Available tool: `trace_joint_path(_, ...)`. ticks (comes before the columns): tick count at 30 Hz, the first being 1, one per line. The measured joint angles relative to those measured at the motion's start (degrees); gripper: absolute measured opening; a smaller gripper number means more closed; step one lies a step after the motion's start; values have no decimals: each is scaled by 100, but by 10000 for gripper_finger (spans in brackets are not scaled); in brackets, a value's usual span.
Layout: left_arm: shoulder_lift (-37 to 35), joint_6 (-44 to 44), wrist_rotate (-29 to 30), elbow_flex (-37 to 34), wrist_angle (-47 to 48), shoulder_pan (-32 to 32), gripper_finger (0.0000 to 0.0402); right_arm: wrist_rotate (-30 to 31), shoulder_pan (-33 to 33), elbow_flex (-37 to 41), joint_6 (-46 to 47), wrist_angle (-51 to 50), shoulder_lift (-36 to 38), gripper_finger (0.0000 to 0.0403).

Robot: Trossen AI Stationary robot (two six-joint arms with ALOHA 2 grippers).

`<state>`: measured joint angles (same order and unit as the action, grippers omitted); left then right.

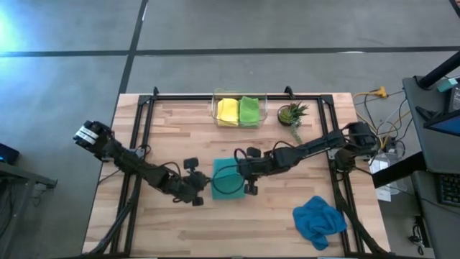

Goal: Fold microfiber towels
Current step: Fold the light blue microfiber towel

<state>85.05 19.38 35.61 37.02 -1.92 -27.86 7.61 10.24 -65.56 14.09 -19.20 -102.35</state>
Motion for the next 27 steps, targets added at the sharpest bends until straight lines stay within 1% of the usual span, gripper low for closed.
trace_joint_path(3, -4, -9, 120, -7, -10, 164, 0, 12, -160, 0, 2, -37, 2, 9)
trace_joint_path(6, -4, -20, 144, 5, -1, 378, 0, 186, -298, 1, 4, -116, 4, 9)
trace_joint_path(10, -6, -87, 368, 48, -24, 571, 0, 298, -441, 2, 5, -214, 4, 9)
trace_joint_path(13, -69, -560, 377, 52, -179, 662, 0, 317, -475, 2, 48, -219, 7, 9)
trace_joint_path(15, -119, -784, 254, 16, -343, 738, 0, 308, -467, 6, 46, -184, 19, 9)
trace_joint_path(16, -168, -807, 48, 6, -357, 791, 0, 258, -465, 7, 47, -173, 51, 9)
trace_joint_path(18, -319, -821, -694, 6, -410, 901, 0, 16, -439, 14, 76, -200, 197, 9)
trace_joint_path(19, -405, -808, -1028, 6, -416, 927, 0, -10, -411, 21, 149, -213, 291, 9)
trace_joint_path(22, -651, -777, -1607, 8, -400, 858, 0, -42, -293, 58, 308, -323, 625, 9)
trace_joint_path(23, -762, -774, -1894, 8, -402, 838, 0, -70, -243, 74, 368, -333, 735, 9)
trace_joint_path(25, -936, -666, -2610, 13, -450, 835, 0, -381, -179, 98, 493, -308, 959, 9)
trace_joint_path(27, -1043, -327, -3119, 13, -437, 840, 0, -743, -101, 109, 703, -279, 1148, 9)
